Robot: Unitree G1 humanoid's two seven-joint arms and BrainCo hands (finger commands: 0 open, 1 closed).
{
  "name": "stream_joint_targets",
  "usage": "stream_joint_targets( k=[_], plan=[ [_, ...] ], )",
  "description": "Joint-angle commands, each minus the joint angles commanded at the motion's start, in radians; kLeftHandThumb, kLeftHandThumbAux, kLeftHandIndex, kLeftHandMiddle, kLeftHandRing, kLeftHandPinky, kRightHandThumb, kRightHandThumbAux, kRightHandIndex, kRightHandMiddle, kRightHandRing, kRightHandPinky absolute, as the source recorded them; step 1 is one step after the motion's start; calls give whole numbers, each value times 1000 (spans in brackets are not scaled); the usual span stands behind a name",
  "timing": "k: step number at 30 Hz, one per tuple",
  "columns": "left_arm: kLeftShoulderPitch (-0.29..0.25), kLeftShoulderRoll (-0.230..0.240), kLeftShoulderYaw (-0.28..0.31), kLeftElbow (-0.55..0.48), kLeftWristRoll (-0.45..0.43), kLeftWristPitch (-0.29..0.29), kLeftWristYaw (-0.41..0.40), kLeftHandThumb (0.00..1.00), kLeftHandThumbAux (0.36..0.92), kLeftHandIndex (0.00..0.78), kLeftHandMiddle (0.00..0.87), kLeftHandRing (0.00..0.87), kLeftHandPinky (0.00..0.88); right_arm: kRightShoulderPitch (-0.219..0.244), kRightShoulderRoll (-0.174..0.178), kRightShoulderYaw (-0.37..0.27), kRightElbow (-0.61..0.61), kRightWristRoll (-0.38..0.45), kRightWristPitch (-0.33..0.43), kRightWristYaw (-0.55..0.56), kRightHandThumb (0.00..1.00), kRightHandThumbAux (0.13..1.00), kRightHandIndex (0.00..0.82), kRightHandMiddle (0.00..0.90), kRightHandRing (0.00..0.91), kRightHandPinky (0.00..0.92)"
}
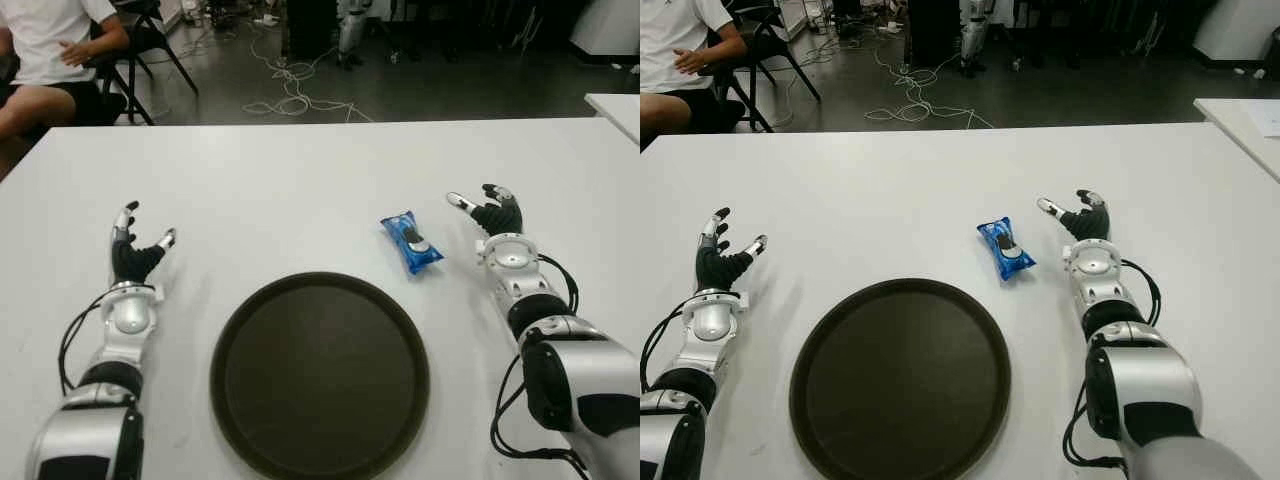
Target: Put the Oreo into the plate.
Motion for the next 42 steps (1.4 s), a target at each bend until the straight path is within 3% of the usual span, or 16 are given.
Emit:
stream_joint_targets(
  k=[24, 42],
  plan=[
    [-4, 3, -1, 6, 1, 9, 3, 0, 778, 63, 85, 59, 39, 3, 6, 6, -3, -4, -5, 1, 0, 635, 213, 159, 102, 15],
    [-5, 0, -3, 2, 3, 11, 7, 0, 767, 58, 79, 51, 29, 15, 17, 4, -23, 4, -52, 20, 0, 693, 172, 133, 106, 53]
  ],
)
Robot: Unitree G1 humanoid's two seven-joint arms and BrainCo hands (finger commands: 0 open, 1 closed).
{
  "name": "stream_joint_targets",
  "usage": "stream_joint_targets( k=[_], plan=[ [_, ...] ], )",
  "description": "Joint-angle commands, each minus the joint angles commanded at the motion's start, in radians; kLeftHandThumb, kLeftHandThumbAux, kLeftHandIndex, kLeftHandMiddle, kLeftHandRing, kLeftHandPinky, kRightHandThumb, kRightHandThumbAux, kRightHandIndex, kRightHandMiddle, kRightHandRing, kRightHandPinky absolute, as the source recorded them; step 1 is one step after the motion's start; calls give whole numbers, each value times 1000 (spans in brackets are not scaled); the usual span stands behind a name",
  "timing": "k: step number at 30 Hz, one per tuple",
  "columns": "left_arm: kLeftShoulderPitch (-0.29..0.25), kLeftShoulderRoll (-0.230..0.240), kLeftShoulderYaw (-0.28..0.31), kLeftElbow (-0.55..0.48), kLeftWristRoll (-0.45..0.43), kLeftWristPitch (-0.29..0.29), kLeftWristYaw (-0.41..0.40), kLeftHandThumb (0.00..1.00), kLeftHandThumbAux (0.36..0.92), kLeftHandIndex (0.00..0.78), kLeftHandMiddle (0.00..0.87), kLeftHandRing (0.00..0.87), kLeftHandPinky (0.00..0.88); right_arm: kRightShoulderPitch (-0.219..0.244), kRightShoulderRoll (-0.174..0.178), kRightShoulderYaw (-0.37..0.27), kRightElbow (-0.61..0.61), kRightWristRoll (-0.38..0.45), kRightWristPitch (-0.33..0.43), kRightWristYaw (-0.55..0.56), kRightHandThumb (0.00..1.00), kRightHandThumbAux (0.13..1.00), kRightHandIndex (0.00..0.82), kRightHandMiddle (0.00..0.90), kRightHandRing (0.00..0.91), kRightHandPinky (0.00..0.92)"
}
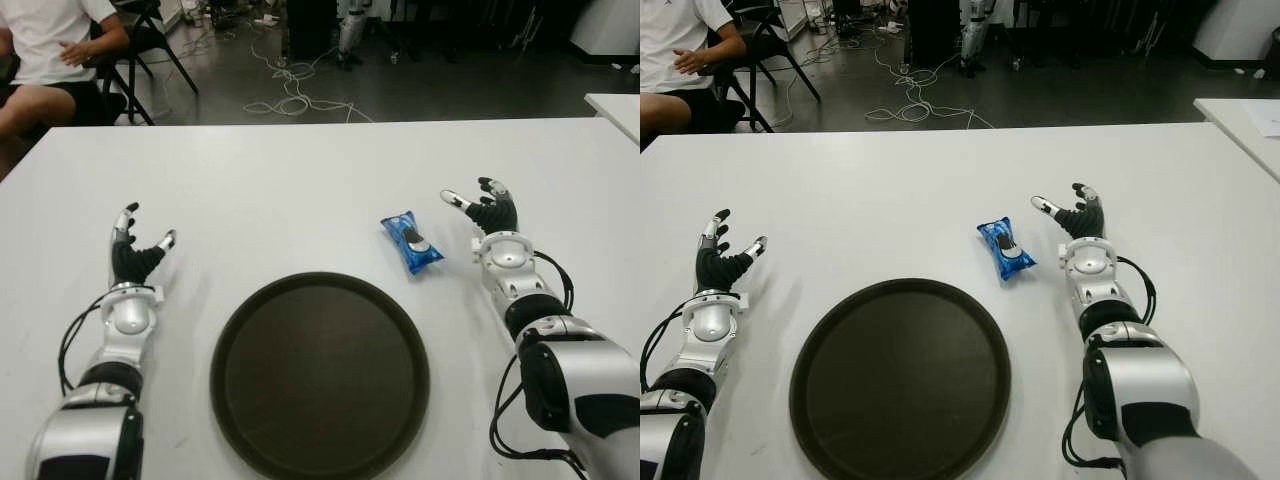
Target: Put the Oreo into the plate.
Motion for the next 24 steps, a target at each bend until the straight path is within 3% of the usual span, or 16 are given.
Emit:
stream_joint_targets(
  k=[5, 24],
  plan=[
    [0, 1, -4, 2, 6, 0, 10, 0, 765, 67, 92, 67, 44, 7, 21, 10, -34, -3, -11, -3, 0, 705, 182, 136, 113, 65],
    [-1, -1, -7, 5, 12, -10, 17, 0, 771, 67, 88, 61, 41, 50, 36, 66, -102, -32, -76, 53, 0, 696, 163, 130, 94, 27]
  ],
)
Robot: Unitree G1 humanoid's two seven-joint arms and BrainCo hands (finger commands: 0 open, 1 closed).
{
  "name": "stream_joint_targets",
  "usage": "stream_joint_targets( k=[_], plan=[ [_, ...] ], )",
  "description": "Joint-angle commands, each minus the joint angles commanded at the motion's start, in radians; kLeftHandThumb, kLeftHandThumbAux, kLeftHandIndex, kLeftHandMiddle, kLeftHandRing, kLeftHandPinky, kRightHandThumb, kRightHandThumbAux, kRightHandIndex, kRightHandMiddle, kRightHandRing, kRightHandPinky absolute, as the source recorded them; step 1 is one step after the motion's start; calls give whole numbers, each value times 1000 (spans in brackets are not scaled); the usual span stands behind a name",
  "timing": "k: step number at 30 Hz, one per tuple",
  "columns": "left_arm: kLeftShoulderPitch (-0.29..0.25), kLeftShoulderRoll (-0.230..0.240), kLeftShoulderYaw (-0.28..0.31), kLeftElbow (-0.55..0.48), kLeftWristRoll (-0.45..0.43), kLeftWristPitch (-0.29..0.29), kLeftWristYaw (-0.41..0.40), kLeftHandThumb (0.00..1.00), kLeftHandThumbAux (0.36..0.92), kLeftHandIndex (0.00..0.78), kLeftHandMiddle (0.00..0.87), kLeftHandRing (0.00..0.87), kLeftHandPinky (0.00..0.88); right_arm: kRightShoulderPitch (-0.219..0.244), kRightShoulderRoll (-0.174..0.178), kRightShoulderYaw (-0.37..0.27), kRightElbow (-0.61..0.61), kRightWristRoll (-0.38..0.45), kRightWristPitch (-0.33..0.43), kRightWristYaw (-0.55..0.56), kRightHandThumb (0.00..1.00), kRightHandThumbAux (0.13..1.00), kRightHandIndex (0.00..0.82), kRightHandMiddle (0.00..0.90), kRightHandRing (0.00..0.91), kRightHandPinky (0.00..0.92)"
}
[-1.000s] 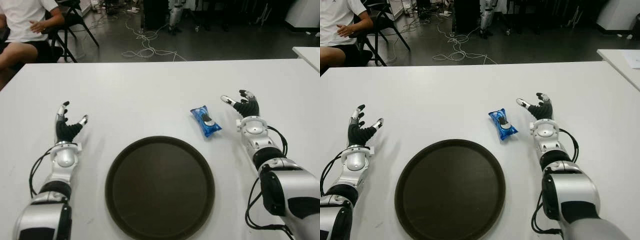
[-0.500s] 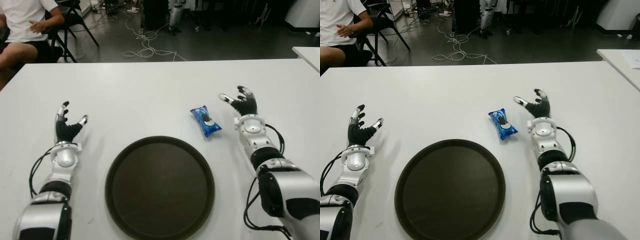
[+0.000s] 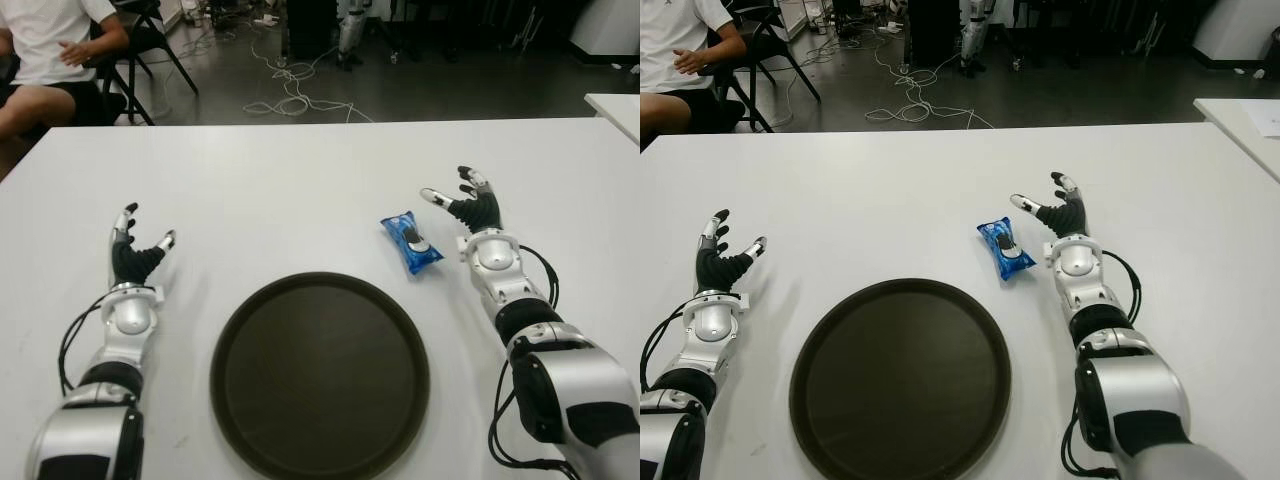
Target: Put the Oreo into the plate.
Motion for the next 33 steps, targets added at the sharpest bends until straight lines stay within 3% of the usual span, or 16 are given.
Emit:
stream_joint_targets(
  k=[24, 28, 33],
  plan=[
    [-1, -2, 5, 0, -2, 10, -3, 0, 796, 67, 89, 61, 32, 73, 13, 81, -153, -52, -41, 29, 0, 691, 156, 112, 76, 27],
    [-2, -1, 3, 1, 0, 13, 0, 0, 778, 65, 88, 62, 38, 101, -13, 141, -222, -126, 25, 25, 0, 654, 103, 82, 56, 24],
    [-2, 3, -5, 2, 14, 15, 11, 0, 766, 68, 92, 66, 44, 122, -44, 218, -340, -233, 182, 54, 0, 617, 89, 79, 64, 46]
  ],
)
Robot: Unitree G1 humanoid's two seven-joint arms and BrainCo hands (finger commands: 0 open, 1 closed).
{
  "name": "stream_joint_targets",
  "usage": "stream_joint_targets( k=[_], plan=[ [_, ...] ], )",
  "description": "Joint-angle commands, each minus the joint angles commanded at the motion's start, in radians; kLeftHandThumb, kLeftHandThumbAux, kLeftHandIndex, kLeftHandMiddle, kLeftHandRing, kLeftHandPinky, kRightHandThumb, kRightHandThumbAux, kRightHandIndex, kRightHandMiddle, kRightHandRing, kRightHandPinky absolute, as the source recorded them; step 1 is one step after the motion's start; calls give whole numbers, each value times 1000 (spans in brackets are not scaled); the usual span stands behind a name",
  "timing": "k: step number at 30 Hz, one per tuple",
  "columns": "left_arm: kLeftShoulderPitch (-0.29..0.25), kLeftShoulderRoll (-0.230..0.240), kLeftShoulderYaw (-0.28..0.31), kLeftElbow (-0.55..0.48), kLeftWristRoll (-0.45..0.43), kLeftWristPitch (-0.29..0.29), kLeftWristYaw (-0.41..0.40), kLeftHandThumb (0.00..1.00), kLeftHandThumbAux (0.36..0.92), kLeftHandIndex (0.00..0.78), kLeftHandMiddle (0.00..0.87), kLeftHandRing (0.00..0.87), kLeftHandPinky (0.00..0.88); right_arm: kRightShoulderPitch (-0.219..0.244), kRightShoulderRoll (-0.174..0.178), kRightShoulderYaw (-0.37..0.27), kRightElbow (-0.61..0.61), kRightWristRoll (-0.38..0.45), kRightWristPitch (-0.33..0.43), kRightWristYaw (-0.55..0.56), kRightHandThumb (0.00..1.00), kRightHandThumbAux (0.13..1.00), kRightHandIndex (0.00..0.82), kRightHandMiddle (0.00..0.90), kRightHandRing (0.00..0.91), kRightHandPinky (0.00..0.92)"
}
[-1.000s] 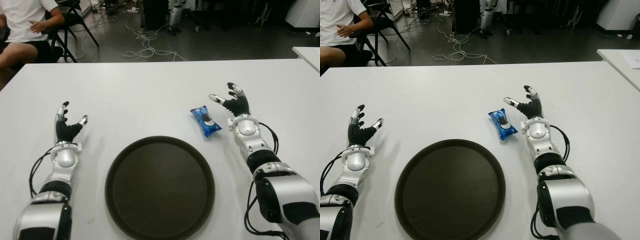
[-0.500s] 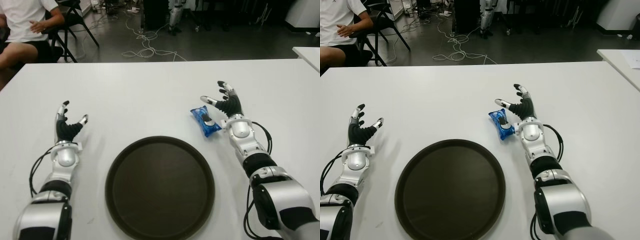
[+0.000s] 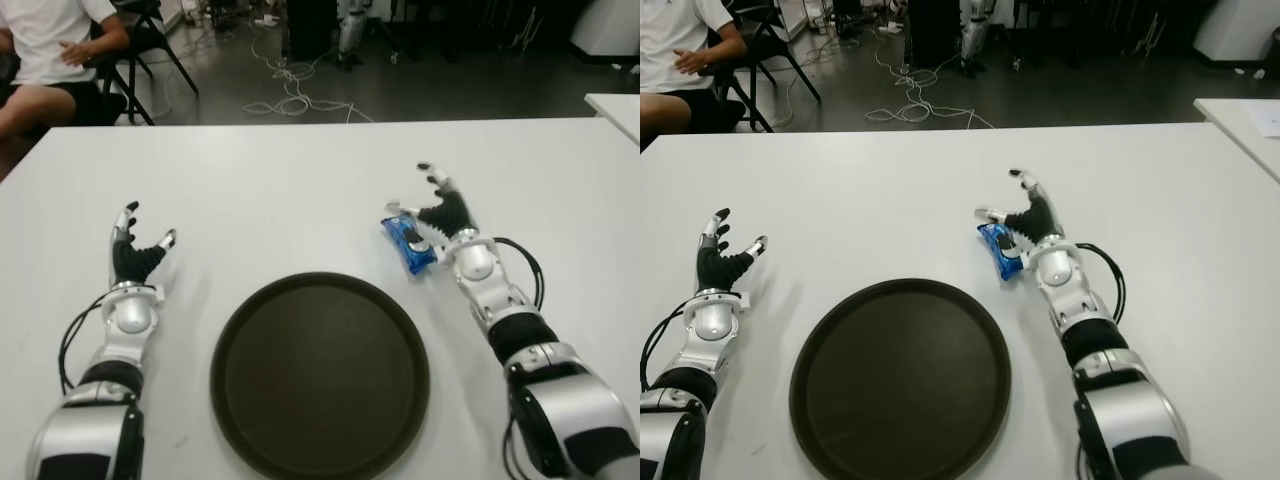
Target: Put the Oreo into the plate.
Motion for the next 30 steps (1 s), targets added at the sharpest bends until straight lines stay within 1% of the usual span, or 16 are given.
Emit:
stream_joint_targets(
  k=[4, 6, 8, 9, 11, 12, 14, 18, 21, 25, 30],
  plan=[
    [-1, 1, -2, 0, 6, 1, 5, 0, 769, 73, 98, 68, 42, 7, -17, 56, -94, -81, 145, 32, 0, 601, 79, 85, 77, 72],
    [-1, 0, -2, 0, 7, 0, 7, 0, 771, 74, 99, 69, 44, 10, -24, 75, -129, -109, 200, 47, 0, 599, 75, 91, 84, 76],
    [0, 0, -2, 0, 8, -1, 8, 0, 771, 76, 101, 70, 46, 16, -27, 84, -161, -123, 239, 60, 0, 598, 74, 93, 87, 77],
    [0, -1, -1, -1, 7, -5, 8, 0, 771, 76, 101, 70, 46, 18, -31, 95, -187, -138, 274, 78, 0, 598, 74, 93, 88, 78],
    [1, -2, 0, -1, 6, -9, 9, 0, 781, 77, 102, 75, 54, 21, -35, 108, -223, -156, 321, 101, 0, 598, 59, 78, 75, 74],
    [1, -2, 1, -1, 4, -11, 9, 0, 783, 77, 102, 76, 55, 26, -39, 122, -264, -174, 366, 126, 0, 598, 57, 76, 73, 74],
    [1, -3, 2, -1, 3, -12, 8, 0, 786, 73, 95, 69, 47, 35, -43, 138, -319, -196, 423, 157, 0, 604, 33, 50, 50, 60],
    [1, -4, 3, -1, 2, -13, 7, 0, 785, 69, 89, 63, 41, 60, -55, 155, -404, -225, 488, 195, 0, 612, 12, 20, 24, 37],
    [0, -4, 3, -1, 1, -11, 6, 0, 779, 67, 90, 63, 40, 68, -60, 163, -433, -238, 515, 209, 0, 619, 4, 6, 8, 21],
    [-2, -4, 2, 2, 3, -4, 7, 0, 762, 70, 95, 68, 41, 58, -76, 197, -437, -276, 553, 242, 0, 629, 0, 1, 1, 13],
    [-2, -4, 1, 2, 4, -3, 7, 0, 753, 70, 94, 67, 41, 56, -80, 218, -440, -308, 580, 252, 0, 641, 0, 0, 0, 10]
  ],
)
